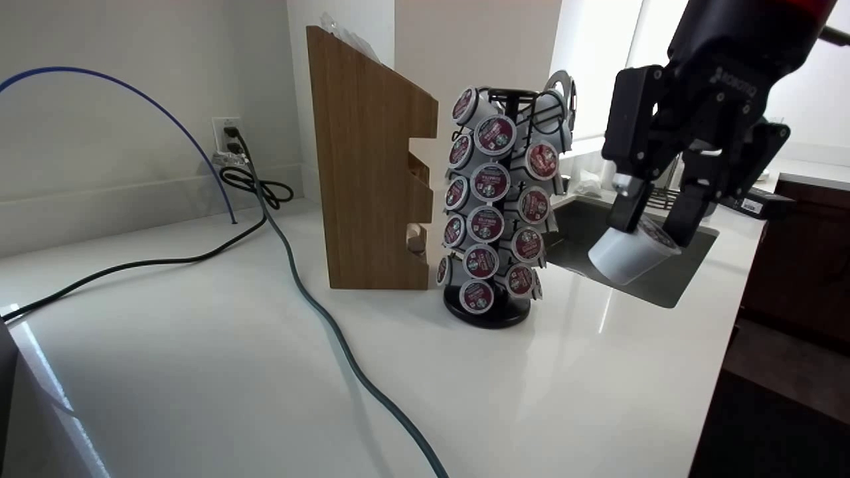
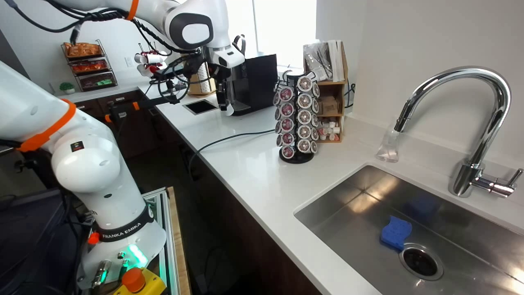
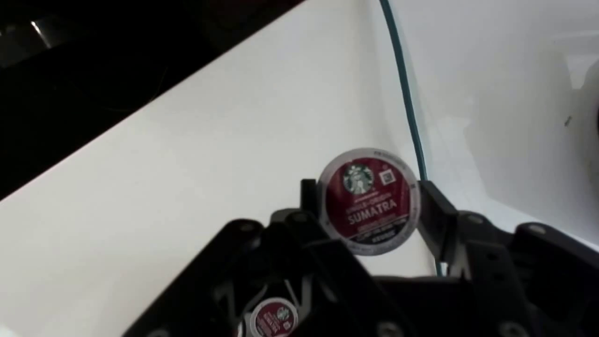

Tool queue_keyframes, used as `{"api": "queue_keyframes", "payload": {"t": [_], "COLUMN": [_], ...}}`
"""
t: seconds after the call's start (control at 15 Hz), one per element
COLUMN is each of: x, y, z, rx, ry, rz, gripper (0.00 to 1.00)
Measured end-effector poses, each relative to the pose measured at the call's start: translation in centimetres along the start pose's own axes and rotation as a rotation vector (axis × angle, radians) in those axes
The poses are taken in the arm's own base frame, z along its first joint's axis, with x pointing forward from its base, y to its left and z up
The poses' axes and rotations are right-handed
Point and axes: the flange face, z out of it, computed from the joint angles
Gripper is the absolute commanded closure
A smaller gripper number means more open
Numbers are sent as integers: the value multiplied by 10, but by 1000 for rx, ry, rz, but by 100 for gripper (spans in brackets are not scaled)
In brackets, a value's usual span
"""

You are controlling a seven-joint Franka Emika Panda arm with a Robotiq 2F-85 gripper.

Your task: Pick up one object from the stand and put it on the counter

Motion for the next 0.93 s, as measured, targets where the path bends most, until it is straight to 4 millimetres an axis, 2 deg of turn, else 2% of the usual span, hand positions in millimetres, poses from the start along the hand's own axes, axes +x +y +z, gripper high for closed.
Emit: {"api": "queue_keyframes", "payload": {"t": [0.13, 0.2, 0.53, 0.6, 0.8, 0.93], "x": [-1, -2, 0, 1, 1, 3], "y": [3, 3, -4, -4, -4, -3], "z": [12, 19, 33, 33, 36, 50], "rx": [22, 29, 7, 8, 1, -20], "ry": [-85, -124, -159, -159, -161, -177], "rz": [3, 7, 3, 3, 6, 17], "gripper": [71, 46, 46, 71, 71, 71]}}
